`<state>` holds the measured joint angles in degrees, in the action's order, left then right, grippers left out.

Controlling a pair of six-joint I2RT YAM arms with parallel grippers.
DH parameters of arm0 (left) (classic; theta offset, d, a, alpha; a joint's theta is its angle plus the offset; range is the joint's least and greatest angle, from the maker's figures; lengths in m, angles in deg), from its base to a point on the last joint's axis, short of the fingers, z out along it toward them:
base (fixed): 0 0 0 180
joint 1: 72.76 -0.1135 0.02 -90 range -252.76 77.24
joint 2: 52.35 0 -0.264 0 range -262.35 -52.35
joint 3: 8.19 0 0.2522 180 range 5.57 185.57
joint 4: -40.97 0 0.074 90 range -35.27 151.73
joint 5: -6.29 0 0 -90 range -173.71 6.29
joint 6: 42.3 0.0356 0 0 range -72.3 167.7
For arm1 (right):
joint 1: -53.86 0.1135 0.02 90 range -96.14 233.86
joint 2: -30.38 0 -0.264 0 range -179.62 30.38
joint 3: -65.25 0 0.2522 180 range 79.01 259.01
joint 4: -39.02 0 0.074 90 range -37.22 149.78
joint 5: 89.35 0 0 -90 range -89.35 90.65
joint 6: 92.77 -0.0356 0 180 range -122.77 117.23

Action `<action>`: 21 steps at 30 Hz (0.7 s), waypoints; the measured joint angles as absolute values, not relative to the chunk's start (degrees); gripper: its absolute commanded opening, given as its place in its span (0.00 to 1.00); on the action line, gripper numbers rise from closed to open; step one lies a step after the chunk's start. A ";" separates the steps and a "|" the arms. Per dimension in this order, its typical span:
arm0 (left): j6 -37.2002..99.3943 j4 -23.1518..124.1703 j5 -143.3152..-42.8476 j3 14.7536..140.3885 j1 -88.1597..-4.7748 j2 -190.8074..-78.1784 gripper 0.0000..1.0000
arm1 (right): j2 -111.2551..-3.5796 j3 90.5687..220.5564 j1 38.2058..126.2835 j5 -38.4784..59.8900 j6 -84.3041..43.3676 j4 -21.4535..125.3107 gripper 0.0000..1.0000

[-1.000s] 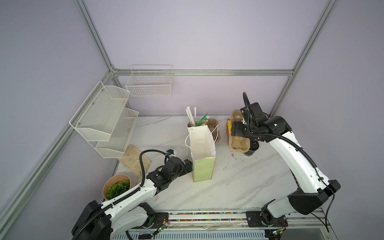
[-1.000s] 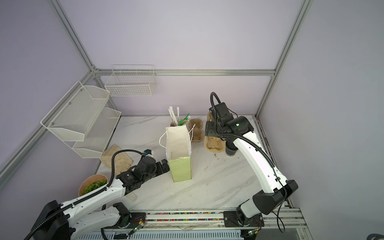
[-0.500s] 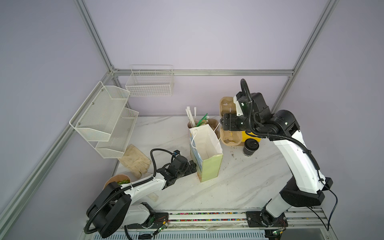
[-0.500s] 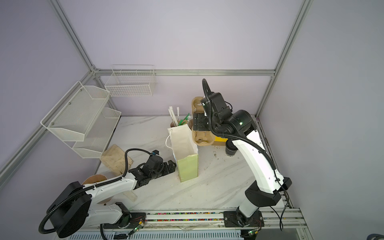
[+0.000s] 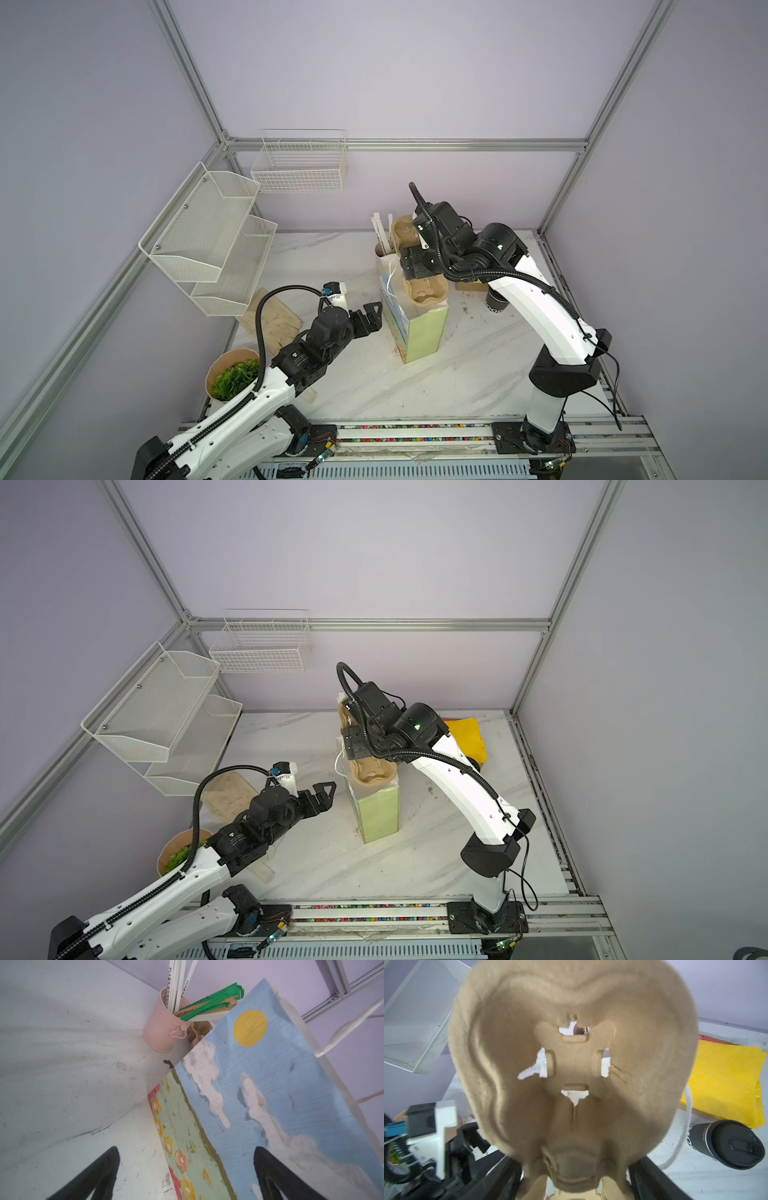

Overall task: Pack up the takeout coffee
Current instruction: 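Lower the pulp carrier down into the bag opening with the right gripper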

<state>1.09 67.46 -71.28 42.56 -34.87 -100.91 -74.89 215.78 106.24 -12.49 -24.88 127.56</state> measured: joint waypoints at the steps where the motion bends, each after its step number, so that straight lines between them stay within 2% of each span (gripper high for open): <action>1: 1.77 67.90 -71.26 43.00 -34.96 -100.16 1.00 | -74.96 215.25 106.24 -12.45 -24.75 127.54 0.80; 21: 11.45 74.37 -66.15 48.86 -36.00 -96.03 1.00 | -78.67 207.15 105.11 -11.62 -24.31 127.04 0.80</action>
<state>11.45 74.37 -66.15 48.86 -36.00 -96.03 -78.67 207.15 105.11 -11.62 -24.31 127.04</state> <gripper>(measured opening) 0.997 0.803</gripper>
